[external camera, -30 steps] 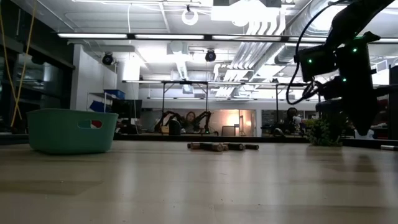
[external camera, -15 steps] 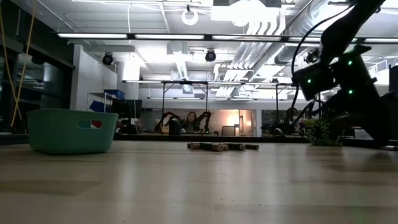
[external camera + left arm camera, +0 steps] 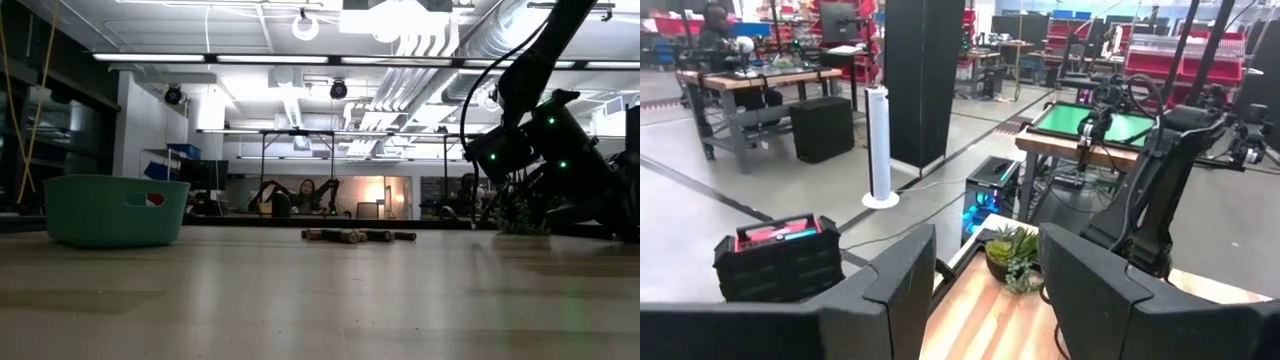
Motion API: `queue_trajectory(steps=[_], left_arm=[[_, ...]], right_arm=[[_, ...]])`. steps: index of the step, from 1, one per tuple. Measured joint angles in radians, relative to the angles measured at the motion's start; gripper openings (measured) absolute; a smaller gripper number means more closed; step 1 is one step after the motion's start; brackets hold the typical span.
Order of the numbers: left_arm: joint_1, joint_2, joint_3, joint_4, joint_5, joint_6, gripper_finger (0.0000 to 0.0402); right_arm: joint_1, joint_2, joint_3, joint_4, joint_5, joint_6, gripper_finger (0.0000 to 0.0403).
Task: Sort batteries
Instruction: Put the silver battery into the green bin
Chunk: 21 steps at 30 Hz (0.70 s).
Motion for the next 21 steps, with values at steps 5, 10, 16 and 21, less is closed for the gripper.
queue_trajectory(steps=[5, 10, 16, 21], left_arm=[[0.000, 0.000, 0.000, 0.041, 0.000, 0.016, 0.0172], [0.000, 0.000, 0.000, 0.047, -0.012, 0.017, 0.0172], [0.000, 0.000, 0.000, 0.049, -0.020, 0.047, 0.0172], [0.001, 0.000, 0.000, 0.057, -0.049, 0.051, 0.0172]], right_arm=[[0.016, -0.016, 0.045, -0.061, 0.136, 0.110, 0.0000], [0.042, -0.063, 0.105, -0.092, 0.195, 0.194, 0.0000], [0.033, -0.074, 0.123, -0.086, 0.213, 0.223, 0.0000], [-0.039, -0.074, 0.081, -0.040, 0.285, 0.305, 0.0000]])
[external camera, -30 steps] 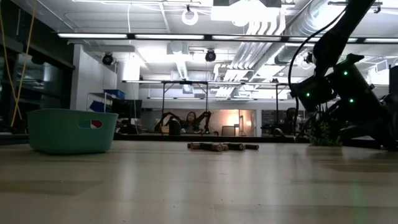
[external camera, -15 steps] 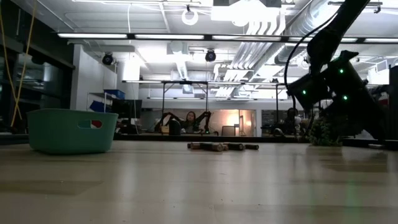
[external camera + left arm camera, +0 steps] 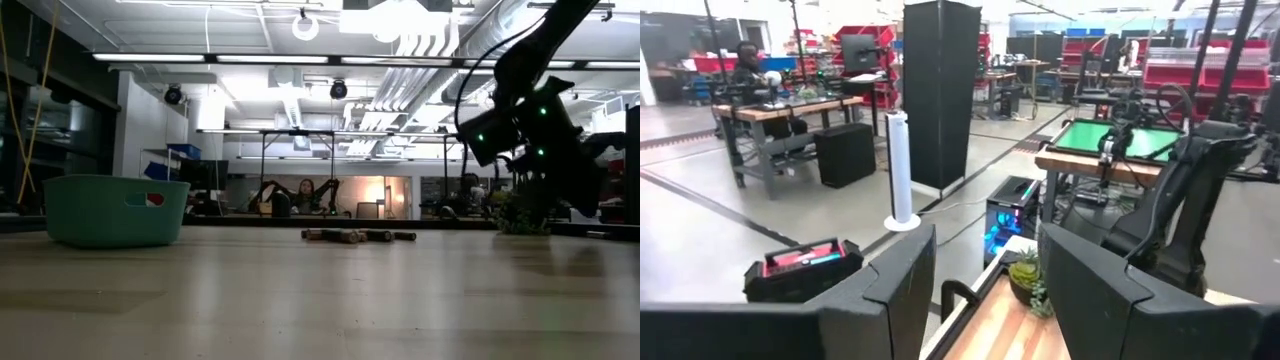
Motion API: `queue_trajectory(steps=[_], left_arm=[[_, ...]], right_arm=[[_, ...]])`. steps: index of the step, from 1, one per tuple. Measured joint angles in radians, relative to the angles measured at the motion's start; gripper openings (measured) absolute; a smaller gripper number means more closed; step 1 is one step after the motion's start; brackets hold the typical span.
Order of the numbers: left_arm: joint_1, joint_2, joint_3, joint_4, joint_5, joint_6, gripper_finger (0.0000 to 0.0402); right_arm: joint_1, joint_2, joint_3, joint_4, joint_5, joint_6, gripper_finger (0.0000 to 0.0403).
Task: Sort batteries
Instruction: Put the silver battery into the green bin
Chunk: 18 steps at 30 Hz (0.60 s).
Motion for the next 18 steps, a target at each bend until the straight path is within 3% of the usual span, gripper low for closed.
queue_trajectory(steps=[6, 11, 18], left_arm=[[0.000, 0.000, 0.000, 0.000, -0.003, 0.000, 0.0172], [0.000, 0.000, 0.000, 0.000, -0.003, 0.000, 0.0172], [0.000, 0.000, 0.000, -0.002, -0.003, -0.007, 0.0172]], right_arm=[[-0.097, 0.000, -0.059, 0.015, 0.046, 0.063, 0.0000], [-0.139, -0.003, -0.082, 0.126, 0.016, -0.034, 0.0000], [-0.104, -0.014, -0.064, 0.082, -0.011, 0.008, 0.0000]])
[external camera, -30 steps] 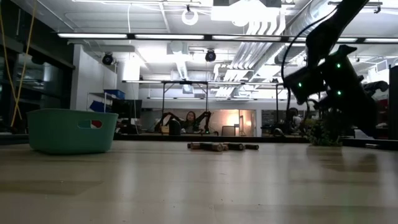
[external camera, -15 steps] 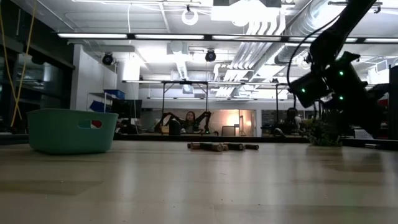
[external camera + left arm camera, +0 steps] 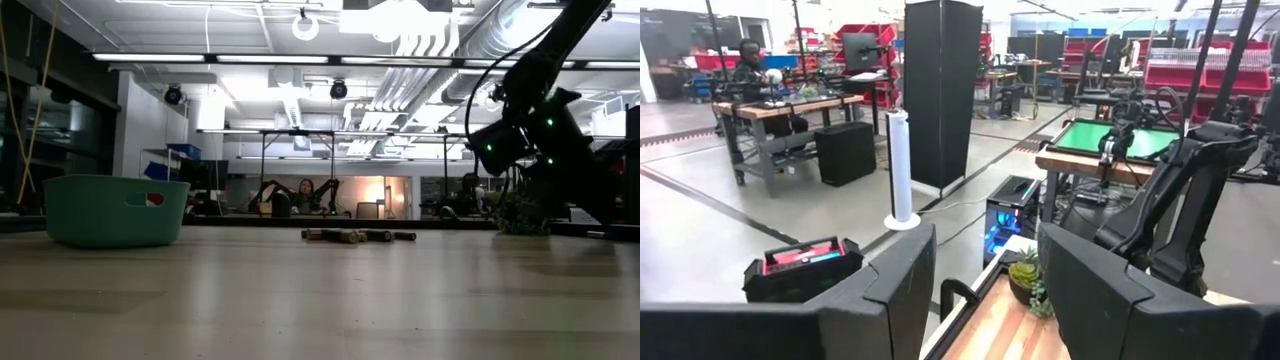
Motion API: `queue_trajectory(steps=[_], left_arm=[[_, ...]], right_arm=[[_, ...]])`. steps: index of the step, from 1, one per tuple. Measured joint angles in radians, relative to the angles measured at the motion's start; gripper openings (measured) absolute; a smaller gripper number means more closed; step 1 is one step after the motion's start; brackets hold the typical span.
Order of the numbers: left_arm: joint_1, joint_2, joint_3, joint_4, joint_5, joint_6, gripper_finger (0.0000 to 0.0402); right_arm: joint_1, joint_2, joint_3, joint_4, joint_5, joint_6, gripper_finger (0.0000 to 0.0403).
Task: Sort batteries
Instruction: Put the silver battery into the green bin
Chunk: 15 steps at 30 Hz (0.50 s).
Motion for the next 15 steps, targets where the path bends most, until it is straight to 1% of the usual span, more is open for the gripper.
queue_trajectory(steps=[2, 3, 6, 10, 15], left_arm=[[0.000, 0.000, 0.000, 0.000, -0.002, 0.000, 0.0172], [0.000, 0.000, 0.000, 0.000, -0.009, 0.000, 0.0172], [0.000, 0.000, 0.000, 0.000, -0.023, 0.000, 0.0172], [0.000, 0.000, 0.000, 0.000, -0.025, 0.000, 0.0172], [0.000, 0.000, 0.000, 0.000, -0.025, -0.001, 0.0172]], right_arm=[[0.027, -0.019, 0.038, -0.009, -0.011, 0.008, 0.0000], [0.033, -0.028, 0.054, -0.004, 0.002, 0.009, 0.0000], [0.027, -0.033, 0.058, -0.010, 0.023, 0.002, 0.0000], [-0.004, -0.026, 0.038, -0.002, 0.026, -0.001, 0.0000], [-0.044, -0.026, -0.004, 0.085, 0.014, -0.054, 0.0000]])
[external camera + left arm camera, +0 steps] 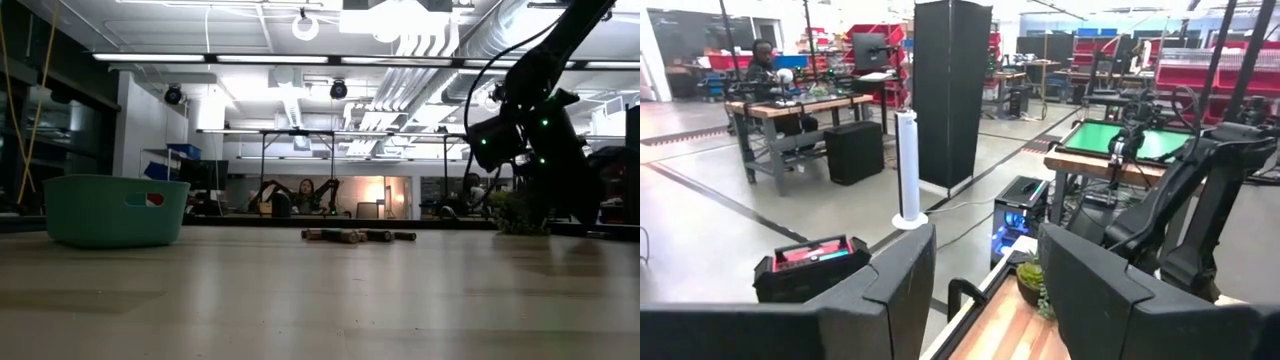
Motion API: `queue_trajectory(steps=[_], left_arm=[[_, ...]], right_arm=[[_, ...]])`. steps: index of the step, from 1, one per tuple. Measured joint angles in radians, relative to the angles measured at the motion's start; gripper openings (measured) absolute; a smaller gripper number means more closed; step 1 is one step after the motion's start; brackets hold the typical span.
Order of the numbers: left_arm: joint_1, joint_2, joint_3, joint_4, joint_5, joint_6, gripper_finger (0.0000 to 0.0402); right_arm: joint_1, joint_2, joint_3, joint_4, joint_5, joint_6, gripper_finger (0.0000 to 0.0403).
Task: Sort batteries
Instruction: Put the silver battery into the green bin
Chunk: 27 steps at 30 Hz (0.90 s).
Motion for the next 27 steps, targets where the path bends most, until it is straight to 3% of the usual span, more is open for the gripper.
queue_trajectory(steps=[10, 18, 24, 27], left_arm=[[0.000, 0.000, -0.008, 0.000, 0.000, -0.003, 0.0172], [0.000, 0.009, -0.008, -0.002, 0.000, -0.011, 0.0172], [0.000, 0.015, -0.008, -0.001, 0.000, -0.012, 0.0172], [0.000, 0.017, -0.008, -0.001, 0.000, -0.029, 0.0172]], right_arm=[[-0.025, -0.004, -0.036, 0.043, -0.014, -0.028, 0.0000], [0.079, -0.003, 0.018, 0.039, -0.165, -0.023, 0.0000], [0.137, -0.006, 0.074, -0.001, -0.152, -0.017, 0.0000], [0.145, -0.006, 0.074, -0.013, -0.213, -0.026, 0.0000]])
